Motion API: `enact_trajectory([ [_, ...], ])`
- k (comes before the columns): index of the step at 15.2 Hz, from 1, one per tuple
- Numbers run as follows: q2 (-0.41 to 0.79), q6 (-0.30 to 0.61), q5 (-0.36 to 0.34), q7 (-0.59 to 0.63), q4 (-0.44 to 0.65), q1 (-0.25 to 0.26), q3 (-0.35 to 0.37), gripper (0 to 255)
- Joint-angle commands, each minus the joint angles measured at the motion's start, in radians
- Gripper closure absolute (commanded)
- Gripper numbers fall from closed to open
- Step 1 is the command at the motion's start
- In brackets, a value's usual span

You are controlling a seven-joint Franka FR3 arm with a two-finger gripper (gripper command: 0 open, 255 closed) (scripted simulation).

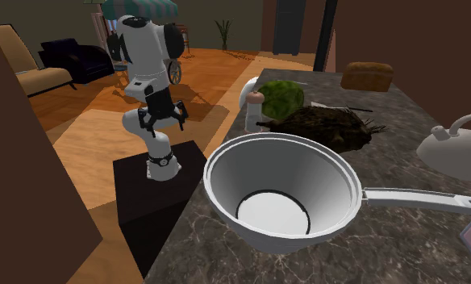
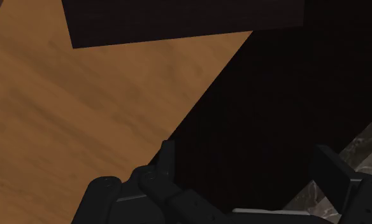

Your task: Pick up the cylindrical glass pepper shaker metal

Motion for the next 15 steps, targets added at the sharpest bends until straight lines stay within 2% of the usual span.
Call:
enact_trajectory([
  [1, 0.0, 0.0, 0.0, 0.0, 0.0, 0.0, 0.0, 0],
  [8, 0.073, -0.038, 0.092, 0.135, 0.129, 0.06, 0.126, 0],
  [15, 0.186, -0.07, 0.154, 0.272, 0.303, 0.103, 0.246, 0],
])
